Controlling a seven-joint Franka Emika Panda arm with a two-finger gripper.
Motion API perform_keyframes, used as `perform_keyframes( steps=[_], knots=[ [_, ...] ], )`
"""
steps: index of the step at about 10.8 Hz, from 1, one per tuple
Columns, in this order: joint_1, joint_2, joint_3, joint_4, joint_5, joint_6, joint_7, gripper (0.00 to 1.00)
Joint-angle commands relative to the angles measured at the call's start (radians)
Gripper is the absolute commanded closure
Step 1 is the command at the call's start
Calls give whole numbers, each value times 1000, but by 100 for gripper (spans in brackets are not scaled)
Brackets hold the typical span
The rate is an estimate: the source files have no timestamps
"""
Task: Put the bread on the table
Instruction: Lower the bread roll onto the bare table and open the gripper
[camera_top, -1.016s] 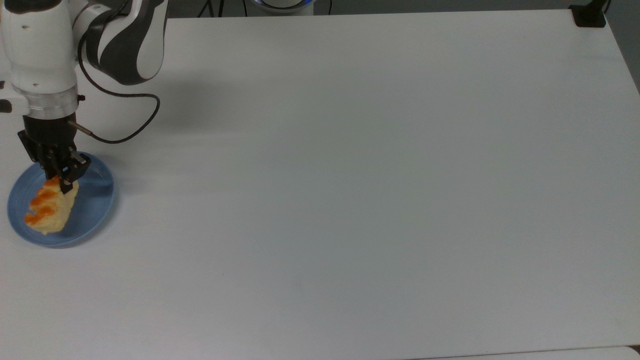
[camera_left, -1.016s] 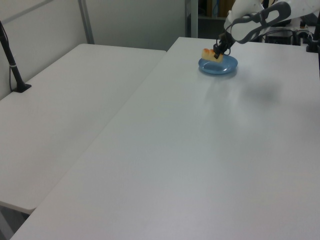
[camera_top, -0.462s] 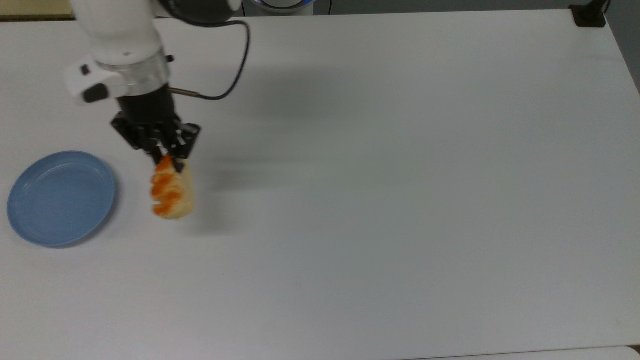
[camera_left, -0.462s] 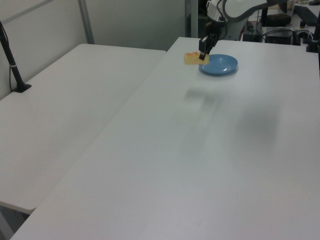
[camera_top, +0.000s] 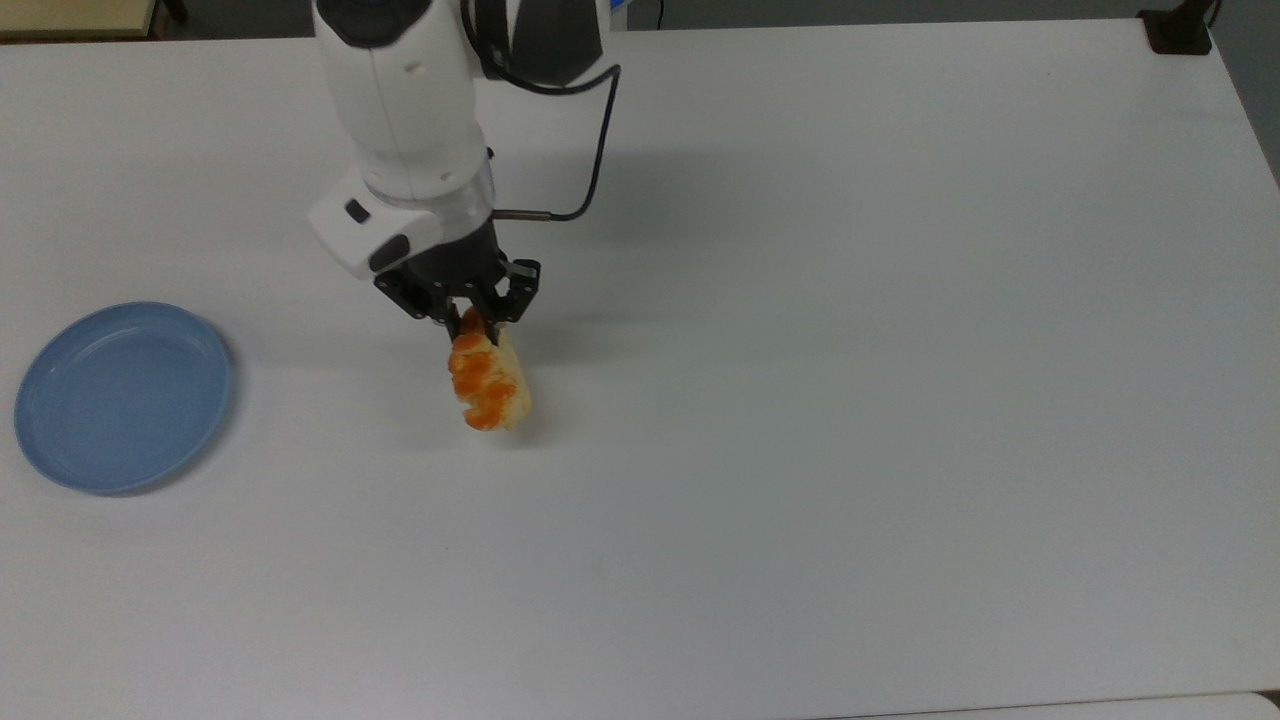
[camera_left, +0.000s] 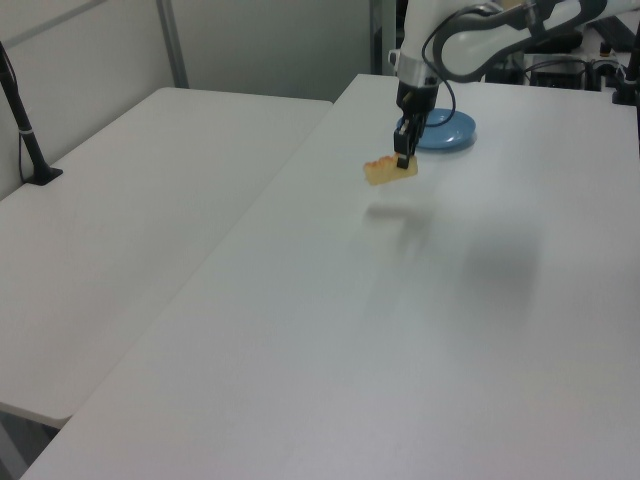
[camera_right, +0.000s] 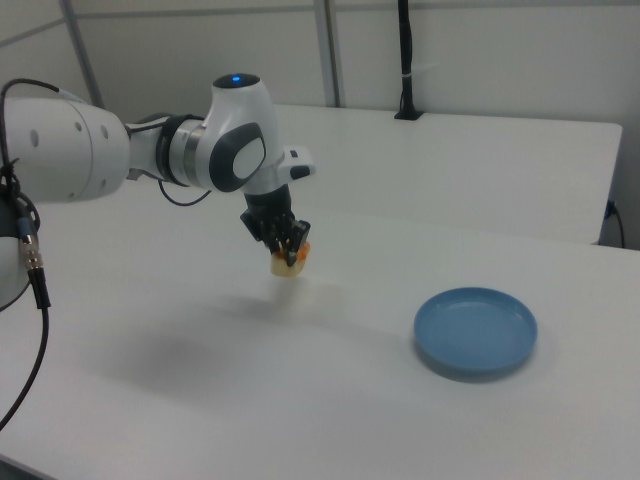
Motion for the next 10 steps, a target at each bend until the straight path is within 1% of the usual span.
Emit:
perform_keyframes(
  steps=[1, 2, 3, 4, 5, 8, 10],
  knots=[
    [27, 50, -3, -11, -94, -2, 70, 68],
    [29, 63, -3, -10, -118, 3, 101, 67],
    [31, 72, -3, -10, -122, 15, 124, 66],
    [31, 72, -3, -10, -122, 17, 127, 49],
    [31, 71, -3, -8, -121, 14, 133, 1],
    [29, 54, -3, -5, -118, 1, 141, 0],
    [21, 6, -3, -2, -106, -69, 144, 0]
  ],
)
